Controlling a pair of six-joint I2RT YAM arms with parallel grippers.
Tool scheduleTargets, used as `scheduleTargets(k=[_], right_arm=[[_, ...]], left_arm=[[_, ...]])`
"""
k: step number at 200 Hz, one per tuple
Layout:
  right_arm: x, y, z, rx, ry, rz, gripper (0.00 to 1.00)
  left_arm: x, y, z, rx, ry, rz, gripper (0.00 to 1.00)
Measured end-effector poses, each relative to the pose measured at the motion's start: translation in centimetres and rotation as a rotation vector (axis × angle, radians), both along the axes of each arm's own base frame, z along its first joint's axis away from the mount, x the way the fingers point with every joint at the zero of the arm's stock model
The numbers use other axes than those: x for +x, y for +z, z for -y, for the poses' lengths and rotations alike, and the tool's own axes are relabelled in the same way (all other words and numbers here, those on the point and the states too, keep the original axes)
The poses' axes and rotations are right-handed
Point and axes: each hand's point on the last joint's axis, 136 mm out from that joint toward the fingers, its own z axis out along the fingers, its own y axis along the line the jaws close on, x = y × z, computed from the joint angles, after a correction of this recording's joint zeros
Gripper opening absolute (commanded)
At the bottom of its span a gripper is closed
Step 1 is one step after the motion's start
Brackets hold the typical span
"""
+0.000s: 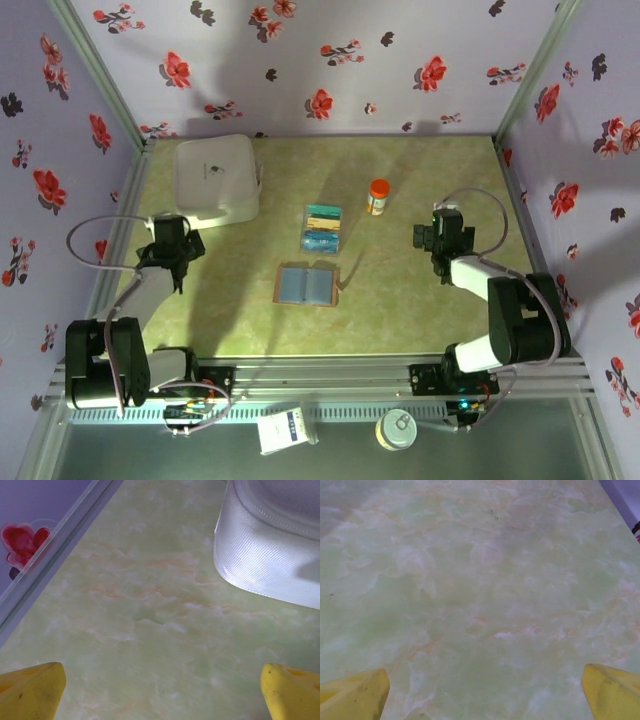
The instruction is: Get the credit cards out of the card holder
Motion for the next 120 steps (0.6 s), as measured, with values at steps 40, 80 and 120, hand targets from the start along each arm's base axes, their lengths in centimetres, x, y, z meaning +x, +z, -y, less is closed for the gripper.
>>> scheduleTargets(k=[40,80,120], right_arm=[[1.2,1.8,0.2,0.014,-0.017,0.168,0.99],[1.4,1.6,1.0,0.037,-0.03,0.224,0.99],[2.0,1.3,1.4,0.104,-0.007,0.269,0.99]], left_arm=[[1.0,-0.5,0.3,0.031,-0.053,0.16,1.0],[3.2,0.1,1.3,0.051,-0.133,0.265,1.0],[5.0,-0.5,2.1,0.066,-0.2,0.301,1.0]])
